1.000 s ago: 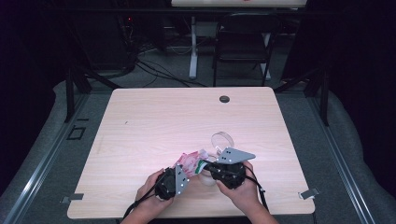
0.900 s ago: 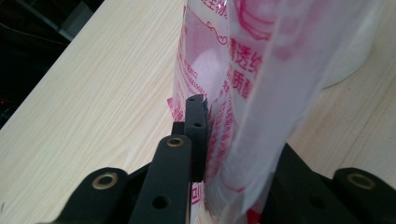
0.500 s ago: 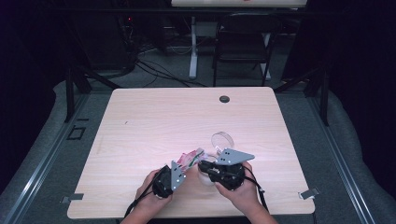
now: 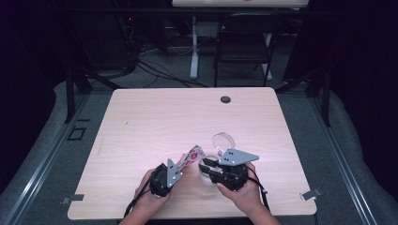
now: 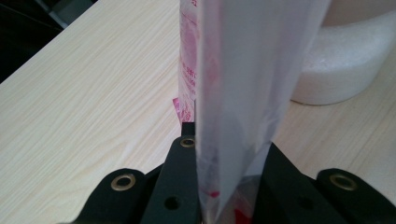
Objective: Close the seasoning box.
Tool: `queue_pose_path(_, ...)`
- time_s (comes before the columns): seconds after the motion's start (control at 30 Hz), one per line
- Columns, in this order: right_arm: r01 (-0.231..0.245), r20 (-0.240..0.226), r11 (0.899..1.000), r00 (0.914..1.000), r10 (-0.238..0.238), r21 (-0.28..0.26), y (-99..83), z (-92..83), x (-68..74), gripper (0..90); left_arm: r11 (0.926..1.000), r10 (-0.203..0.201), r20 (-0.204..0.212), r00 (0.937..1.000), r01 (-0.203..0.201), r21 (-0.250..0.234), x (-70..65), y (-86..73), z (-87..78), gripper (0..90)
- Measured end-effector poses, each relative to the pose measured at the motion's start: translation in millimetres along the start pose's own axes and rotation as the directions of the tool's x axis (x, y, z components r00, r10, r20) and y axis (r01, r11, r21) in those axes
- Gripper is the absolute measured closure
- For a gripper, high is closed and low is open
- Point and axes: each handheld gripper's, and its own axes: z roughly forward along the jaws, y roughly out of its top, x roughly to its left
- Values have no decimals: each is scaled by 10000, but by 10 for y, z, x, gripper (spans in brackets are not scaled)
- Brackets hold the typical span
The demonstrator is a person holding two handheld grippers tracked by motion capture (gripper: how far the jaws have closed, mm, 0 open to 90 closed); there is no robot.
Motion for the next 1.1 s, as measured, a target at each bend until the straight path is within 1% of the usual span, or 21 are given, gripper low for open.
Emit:
queue_pose_path(0.07,-23,-14,10000,10000,23,-62,2,-7,-6,725,9998,-158,9,9999,158,-75,23,-6,0,899)
queue_pose_path(0.13,-49,49,9999,10000,49,-98,6,-20,-13,719,9996,-267,109,9996,268,-73,55,-11,-4,899)
queue_pose_path(0.23,-146,64,9997,9999,147,-173,8,-34,-30,713,9981,-610,224,9979,612,-100,89,-25,-9,900)
queue_pose_path(0.27,-146,72,9997,9999,148,-172,9,-37,-36,712,9982,-583,201,9981,585,-92,101,-27,-12,900)
queue_pose_path(0.37,-173,105,9997,9998,175,-180,8,-42,-43,712,9973,-723,215,9972,725,-109,127,-40,-15,900)
queue_pose_path(0.4,-172,94,9997,9998,174,-180,9,-43,-45,712,9964,-840,250,9962,843,-115,133,-44,-16,900)
queue_pose_path(0.53,-191,152,9996,9997,194,-212,10,-45,-46,712,9943,-1055,309,9939,1060,-136,168,-57,-21,899)
queue_pose_path(0.7,-195,186,9996,9996,199,-198,8,-51,-59,712,9935,-1126,271,9933,1130,-148,204,-67,-33,900)
queue_pose_path(0.83,-274,243,9993,9993,280,-262,7,-67,-75,711,9916,-1283,215,9915,1285,-121,260,-77,-56,900)
queue_pose_path(0.87,-339,213,9988,9992,346,-339,6,-68,-81,711,9898,-1415,236,9897,1419,-156,279,-81,-61,900)
queue_pose_path(0.97,-397,212,9986,9990,405,-359,7,-81,-98,711,9871,-1593,291,9868,1597,-139,365,-87,-91,900)
queue_pose_path(1.0,-411,257,9985,9988,420,-354,8,-86,-101,711,9846,-1731,271,9845,1737,-223,391,-90,-98,900)
queue_pose_path(1.03,-402,266,9985,9988,412,-363,9,-89,-104,711,9840,-1762,242,9841,1768,-219,420,-91,-112,900)
queue_pose_path(1.07,-419,259,9984,9987,428,-371,9,-91,-106,712,9815,-1886,152,9819,1890,-314,442,-89,-125,900)
queue_pose_path(1.1,-435,271,9982,9986,446,-406,9,-92,-109,711,9805,-1932,70,9811,1933,-361,464,-87,-145,900)
